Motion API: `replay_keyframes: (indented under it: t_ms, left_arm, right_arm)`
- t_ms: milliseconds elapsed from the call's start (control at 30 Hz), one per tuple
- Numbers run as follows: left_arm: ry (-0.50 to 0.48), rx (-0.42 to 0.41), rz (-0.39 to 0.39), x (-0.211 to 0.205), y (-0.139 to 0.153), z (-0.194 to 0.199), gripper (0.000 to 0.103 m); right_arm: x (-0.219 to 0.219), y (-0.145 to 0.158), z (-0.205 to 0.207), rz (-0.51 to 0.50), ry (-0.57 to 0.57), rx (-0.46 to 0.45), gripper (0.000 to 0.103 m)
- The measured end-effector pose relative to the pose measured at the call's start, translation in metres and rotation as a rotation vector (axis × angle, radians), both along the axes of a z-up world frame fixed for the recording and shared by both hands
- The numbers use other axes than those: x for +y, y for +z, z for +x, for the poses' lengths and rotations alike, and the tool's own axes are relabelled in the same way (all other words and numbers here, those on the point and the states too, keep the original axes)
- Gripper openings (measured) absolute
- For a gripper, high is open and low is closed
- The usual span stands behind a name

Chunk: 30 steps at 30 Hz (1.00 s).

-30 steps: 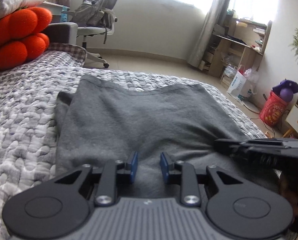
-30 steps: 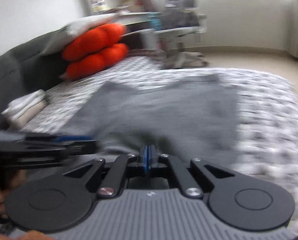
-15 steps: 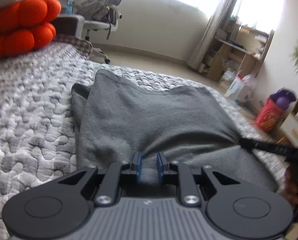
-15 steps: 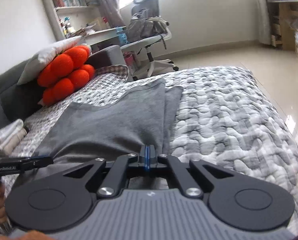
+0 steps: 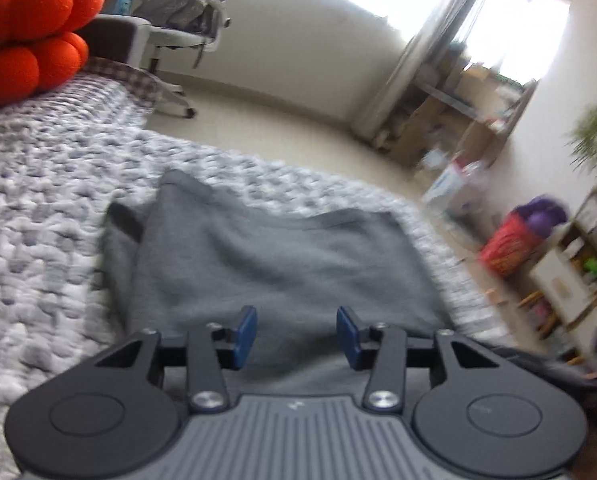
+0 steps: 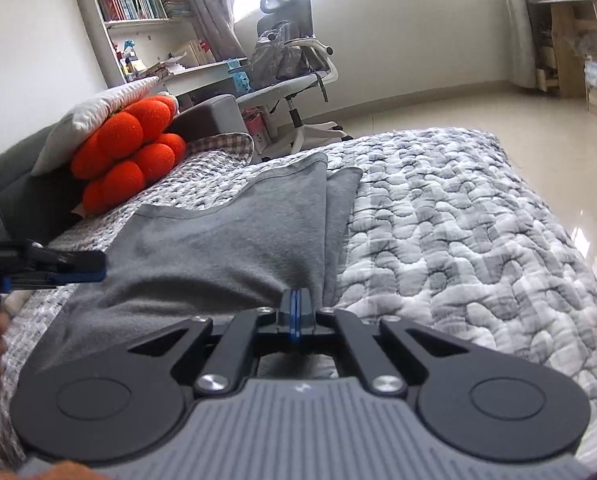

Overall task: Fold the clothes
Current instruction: 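Pinch the shirt fold with both tools and smooth it, then open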

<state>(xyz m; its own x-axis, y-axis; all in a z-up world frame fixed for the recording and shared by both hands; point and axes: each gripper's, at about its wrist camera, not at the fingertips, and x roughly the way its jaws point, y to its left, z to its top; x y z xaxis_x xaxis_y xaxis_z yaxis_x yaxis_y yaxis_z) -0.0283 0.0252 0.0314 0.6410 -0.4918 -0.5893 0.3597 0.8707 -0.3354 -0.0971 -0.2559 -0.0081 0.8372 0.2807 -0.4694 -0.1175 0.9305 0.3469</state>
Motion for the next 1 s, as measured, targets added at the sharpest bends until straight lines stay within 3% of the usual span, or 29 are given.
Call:
replay_keyframes:
  t_ms: [167, 367, 867, 933, 967, 1000]
  left_arm:
    - [0.032, -0.008, 0.049, 0.018, -0.011, -0.007, 0.042]
    - [0.087, 0.027, -0.038, 0.052, -0.019, -0.006, 0.016]
    - [0.114, -0.042, -0.012, 0.053, -0.019, -0.024, 0.010]
    - [0.117, -0.043, -0.024, 0.056, -0.017, -0.031, 0.015]
    - [0.118, -0.041, -0.036, 0.059, -0.016, -0.035, 0.022]
    - [0.118, -0.039, -0.048, 0.062, -0.016, -0.039, 0.029]
  right_arm:
    - [0.000, 0.000, -0.004, -0.011, -0.001, -0.008, 0.000]
    - [-0.004, 0.000, -0.004, 0.011, 0.000, -0.007, 0.000]
    - [-0.004, 0.001, -0.016, -0.008, -0.037, -0.054, 0.000]
    - [-0.003, 0.002, -0.018, -0.014, -0.040, -0.071, 0.004]
    - [-0.002, 0.003, -0.020, -0.020, -0.049, -0.080, 0.020]
    - [-0.001, 0.004, -0.023, -0.031, -0.072, -0.086, 0.028]
